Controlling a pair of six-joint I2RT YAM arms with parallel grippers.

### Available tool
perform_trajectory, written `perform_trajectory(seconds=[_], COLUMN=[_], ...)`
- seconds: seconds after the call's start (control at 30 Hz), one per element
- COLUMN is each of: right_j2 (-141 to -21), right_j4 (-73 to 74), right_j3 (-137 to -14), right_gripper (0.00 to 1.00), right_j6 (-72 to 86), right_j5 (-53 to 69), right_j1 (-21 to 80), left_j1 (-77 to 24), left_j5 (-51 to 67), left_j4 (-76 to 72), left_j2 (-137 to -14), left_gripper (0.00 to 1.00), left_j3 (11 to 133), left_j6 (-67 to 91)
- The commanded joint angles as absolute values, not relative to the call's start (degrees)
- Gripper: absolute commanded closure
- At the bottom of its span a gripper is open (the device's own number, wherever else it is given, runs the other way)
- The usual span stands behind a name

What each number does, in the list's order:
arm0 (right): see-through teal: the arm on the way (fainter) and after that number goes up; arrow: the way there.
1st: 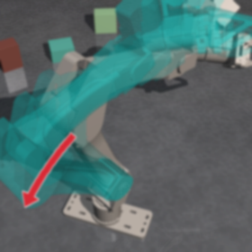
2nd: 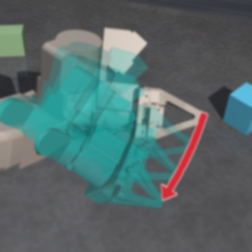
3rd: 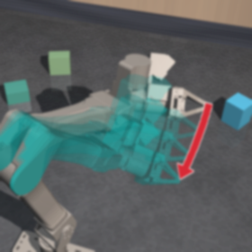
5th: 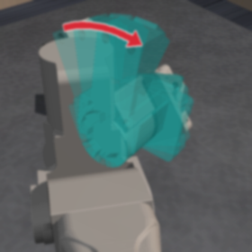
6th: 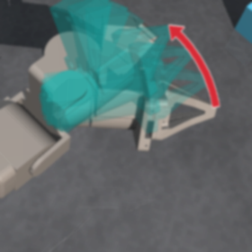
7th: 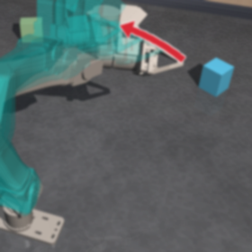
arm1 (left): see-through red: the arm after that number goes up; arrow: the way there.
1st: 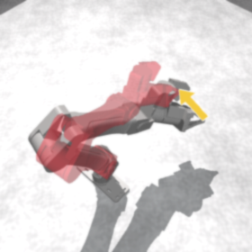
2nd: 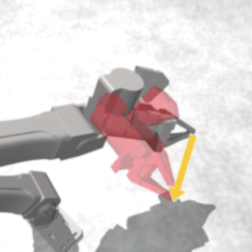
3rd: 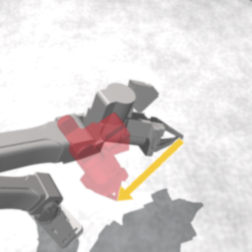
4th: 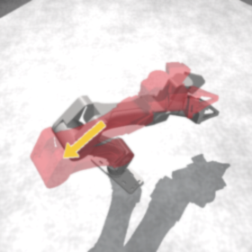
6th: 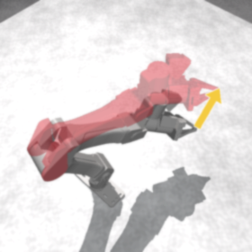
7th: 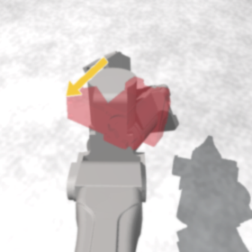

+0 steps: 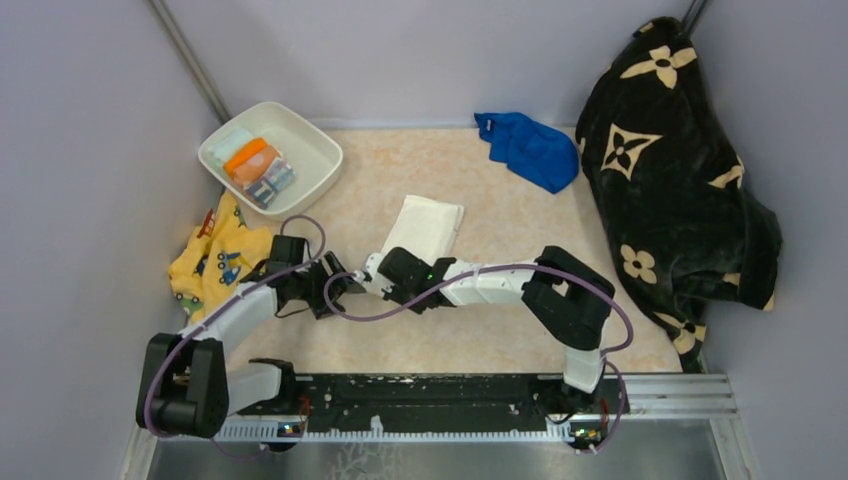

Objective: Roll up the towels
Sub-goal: Roll the towel at the center of the board.

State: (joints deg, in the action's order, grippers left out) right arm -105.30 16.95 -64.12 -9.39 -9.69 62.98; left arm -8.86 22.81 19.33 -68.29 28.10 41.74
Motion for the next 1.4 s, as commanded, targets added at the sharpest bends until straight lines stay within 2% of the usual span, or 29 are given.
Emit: perform_trajectory(seconds=[0.0,0.2,0.47,0.67,0.83,1.0,1.1,1.2,1.3,1.37], right_j2=[-106.3,-102.7,-100.7,-100.3,-99.9,-97.5,-95.3,-92.1,-90.8,-91.0], right_j4=[19.8,12.0,1.8,-3.1,-4.6,-3.5,-2.1,0.6,2.2,2.2], right_j3=[-66.4,-64.4,-59.9,-56.9,-55.7,-54.6,-54.0,-54.8,-55.5,-55.6], right_gripper=[1.00,1.00,1.00,1.00,1.00,0.99,0.91,0.78,0.65,0.61], right_j6=[-4.8,5.1,14.6,18.1,18.8,16.3,13.7,10.2,6.4,4.4], right_j5=[4.2,19.9,28.0,30.9,30.5,26.3,21.2,14.2,6.2,1.6], right_j1=[60.9,55.1,50.9,49.3,49.1,49.3,50.6,53.5,57.7,60.2], left_j1=[-8.7,-9.1,-12.7,-16.2,-18.3,-18.8,-18.8,-19.0,-19.2,-19.3], left_j5=[25.4,25.6,23.9,22.1,19.3,16.2,15.9,16.1,15.8,15.8], left_j4=[17.1,14.9,10.4,5.3,3.5,3.2,3.2,3.5,4.2,4.6], left_j2=[-64.9,-61.8,-63.5,-69.7,-73.9,-76.3,-77.5,-77.8,-77.3,-77.0], left_gripper=[0.21,0.21,0.25,0.31,0.46,0.67,0.79,0.89,0.93,0.94], left_j3=[26.6,25.9,24.7,26.5,28.2,28.9,29.8,30.6,31.1,31.2], left_j6=[46.7,52.2,57.6,59.5,59.6,59.1,58.7,58.6,58.7,58.7])
